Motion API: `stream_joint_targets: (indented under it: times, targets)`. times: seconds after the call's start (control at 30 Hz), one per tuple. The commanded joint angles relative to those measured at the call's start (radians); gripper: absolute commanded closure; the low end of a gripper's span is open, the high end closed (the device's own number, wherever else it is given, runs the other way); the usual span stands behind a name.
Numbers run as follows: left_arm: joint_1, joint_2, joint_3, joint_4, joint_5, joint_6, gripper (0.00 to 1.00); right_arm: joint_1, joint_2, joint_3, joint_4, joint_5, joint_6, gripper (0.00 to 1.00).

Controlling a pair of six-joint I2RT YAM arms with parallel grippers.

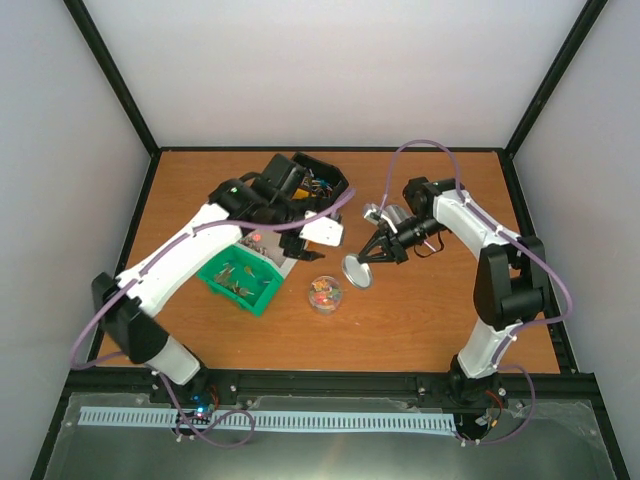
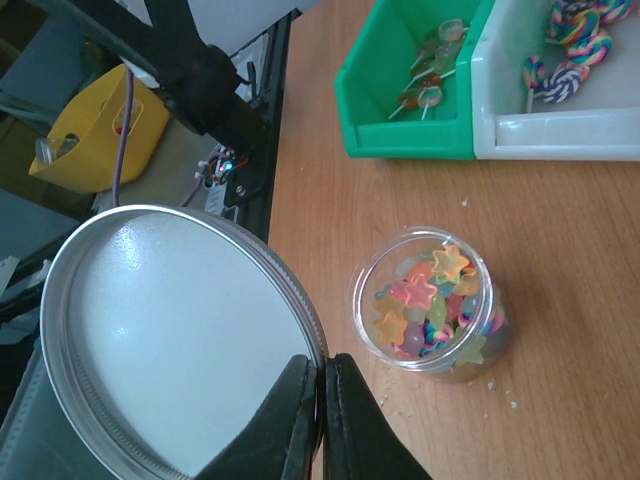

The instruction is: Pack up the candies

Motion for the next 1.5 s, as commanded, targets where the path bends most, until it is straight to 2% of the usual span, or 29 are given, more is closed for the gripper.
stream_joint_targets:
  times: [0.0,0.1,0.2,0.27,0.33,0.57,0.73,0.8,0.9,1.07,1.27,1.4,1.47]
  targets:
    - [-0.003,0.116,0.089,-0.08,-0.019,-0.153,0.13,-0.015,0.052,0.041,0.013,-0.056,0.007,0.97]
    - [-0.003,0.068,-0.008,0.011,0.06,-0.107,0.13,-0.019,0.091,0.053,-0.012,-0.088,-0.023,0.97]
    - [-0.004,0.004,-0.12,0.12,0.158,0.061,0.13,-0.018,0.12,0.058,-0.024,-0.12,-0.043,0.97]
    - [0.001,0.044,-0.065,0.161,0.184,0.021,0.15,-0.017,0.139,0.066,-0.032,-0.142,-0.045,0.97]
    - [0.003,0.044,-0.082,0.276,0.2,0.019,0.16,-0.015,0.159,0.079,-0.055,-0.163,-0.062,0.97]
    - [-0.017,0.083,-0.055,0.173,0.246,0.225,0.18,-0.009,0.203,0.123,-0.152,-0.176,-0.129,0.97]
    - [-0.016,0.075,-0.101,0.209,0.303,0.233,0.22,-0.004,0.241,0.15,-0.212,-0.2,-0.176,0.97]
    - [-0.017,0.076,-0.116,0.251,0.329,0.19,0.27,0.007,0.239,0.147,-0.212,-0.191,-0.176,0.97]
    - [-0.02,0.084,-0.14,0.301,0.353,0.137,0.39,0.023,0.232,0.151,-0.212,-0.19,-0.168,0.97]
    - [-0.022,0.083,-0.158,0.299,0.349,0.117,0.6,0.024,0.23,0.157,-0.211,-0.183,-0.154,0.97]
    - [-0.022,0.072,-0.181,0.299,0.346,0.075,0.77,0.023,0.22,0.162,-0.176,-0.171,-0.111,0.96]
    - [-0.022,0.07,-0.192,0.314,0.326,0.005,0.87,0.001,0.202,0.173,-0.142,-0.164,-0.073,0.83]
    - [-0.019,0.075,-0.188,0.319,0.326,-0.047,0.91,-0.024,0.177,0.173,-0.093,-0.159,-0.03,0.71]
